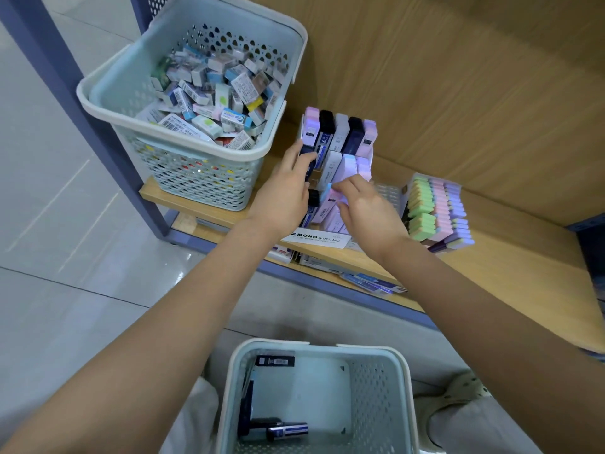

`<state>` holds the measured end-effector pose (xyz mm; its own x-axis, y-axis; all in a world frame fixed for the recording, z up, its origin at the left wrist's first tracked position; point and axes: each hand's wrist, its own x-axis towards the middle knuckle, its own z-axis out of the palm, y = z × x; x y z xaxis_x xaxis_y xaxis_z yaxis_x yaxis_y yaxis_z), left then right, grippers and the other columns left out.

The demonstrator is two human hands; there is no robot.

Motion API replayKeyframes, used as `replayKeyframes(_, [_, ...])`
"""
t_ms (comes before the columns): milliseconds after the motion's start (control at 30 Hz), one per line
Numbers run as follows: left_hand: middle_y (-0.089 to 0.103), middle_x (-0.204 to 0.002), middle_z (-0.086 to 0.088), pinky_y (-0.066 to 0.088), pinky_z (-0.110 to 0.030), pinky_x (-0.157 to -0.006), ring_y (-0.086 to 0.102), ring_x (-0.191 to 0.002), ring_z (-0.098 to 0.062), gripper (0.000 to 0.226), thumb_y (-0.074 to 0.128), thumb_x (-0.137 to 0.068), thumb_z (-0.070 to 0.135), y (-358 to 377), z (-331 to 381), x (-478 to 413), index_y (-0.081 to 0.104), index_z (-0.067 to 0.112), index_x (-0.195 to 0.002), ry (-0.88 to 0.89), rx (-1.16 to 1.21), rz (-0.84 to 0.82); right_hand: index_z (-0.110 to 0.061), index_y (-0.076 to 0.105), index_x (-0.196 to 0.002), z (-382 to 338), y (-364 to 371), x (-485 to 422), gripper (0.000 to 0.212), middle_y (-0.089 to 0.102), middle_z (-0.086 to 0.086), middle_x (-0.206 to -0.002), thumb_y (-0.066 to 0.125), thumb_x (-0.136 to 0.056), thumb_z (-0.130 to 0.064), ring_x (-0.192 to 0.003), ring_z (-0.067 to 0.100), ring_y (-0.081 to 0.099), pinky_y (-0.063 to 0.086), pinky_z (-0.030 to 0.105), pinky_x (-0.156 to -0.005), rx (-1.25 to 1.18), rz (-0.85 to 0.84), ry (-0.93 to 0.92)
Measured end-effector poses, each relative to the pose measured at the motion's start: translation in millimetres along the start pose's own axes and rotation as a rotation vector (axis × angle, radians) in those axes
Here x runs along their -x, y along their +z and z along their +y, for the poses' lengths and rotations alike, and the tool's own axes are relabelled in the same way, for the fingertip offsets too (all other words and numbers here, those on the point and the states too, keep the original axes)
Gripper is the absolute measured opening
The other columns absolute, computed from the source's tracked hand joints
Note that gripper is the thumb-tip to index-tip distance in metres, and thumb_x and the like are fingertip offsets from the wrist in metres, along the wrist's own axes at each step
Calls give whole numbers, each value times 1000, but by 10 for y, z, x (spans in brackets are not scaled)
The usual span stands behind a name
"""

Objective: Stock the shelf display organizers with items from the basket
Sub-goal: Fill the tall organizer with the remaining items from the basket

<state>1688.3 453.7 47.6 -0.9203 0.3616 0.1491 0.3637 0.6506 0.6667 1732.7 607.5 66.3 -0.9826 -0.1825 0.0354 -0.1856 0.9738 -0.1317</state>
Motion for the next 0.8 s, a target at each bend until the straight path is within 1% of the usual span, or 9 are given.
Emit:
replayKeyframes(100, [8,-158,-5,35,-36,-107,28,-138,-26,59,45,-94,4,-60,72,23,22,14,-147,-17,-83,-54,-7,39,-138,17,1,75,44,41,10,-140,43,-95,1,-124,26,44,38,31,-93,-37,-44,-26])
replayKeyframes(167, [10,-157,-8,34,-40,-109,28,-137,-29,60,46,-93,4,-90,128,73,22,12,-148,-15,-128,-62,-8,30,-144,36,-9,117,48,36,9,-146,41,-97,-3,-131,24,37,32,29,-101,-40,-94,-20])
replayKeyframes(233, [15,-156,-9,31,-42,-110,26,-138,-28,59,45,-93,4,-117,171,127,23,11,-147,-1,-167,-58,-9,24,-147,45,-15,137,51,34,10,-146,41,-98,-8,-132,26,36,32,33,-104,-63,-125,-3])
replayKeyframes(333, [16,-157,-5,27,-38,-112,21,-141,-23,60,43,-93,3,-150,215,142,21,13,-148,41,-229,-86,-4,36,-140,30,-46,86,43,40,16,-136,42,-98,-7,-121,31,43,38,37,-98,-145,-108,36])
replayKeyframes(433, [12,-158,-5,22,-33,-114,13,-144,-20,63,43,-93,1,-139,242,46,17,11,-149,53,-262,-110,-2,46,-132,7,-92,-25,36,44,14,-133,47,-96,-5,-120,28,46,39,33,-97,-143,-105,40])
replayKeyframes(533, [12,-158,-6,20,-32,-115,10,-145,-19,64,44,-92,0,-92,201,-55,17,9,-149,20,-278,-113,-5,50,-124,19,-118,-85,29,54,14,-125,51,-95,-10,-109,29,55,46,42,-91,-209,-119,84])
replayKeyframes(633, [14,-157,-6,23,-31,-114,13,-144,-18,64,46,-90,-3,-59,132,-85,19,7,-148,-2,-289,-87,-7,55,-115,55,-102,-103,21,61,12,-112,50,-95,-7,-99,27,58,49,39,-84,-231,-90,54])
replayKeyframes(733, [19,-155,-8,26,-31,-112,18,-142,-20,65,47,-88,-5,-41,94,-66,21,5,-147,28,-293,-60,-7,59,-112,63,-86,-114,19,62,8,-106,51,-94,-8,-92,17,56,48,30,-82,-313,-21,25])
replayKeyframes(800, [22,-153,-10,25,-32,-113,20,-141,-23,64,47,-88,-5,-32,75,-65,22,3,-146,61,-322,-48,-8,60,-111,84,-86,-127,19,63,7,-104,51,-94,-8,-90,16,56,50,34,-82,-317,-12,12])
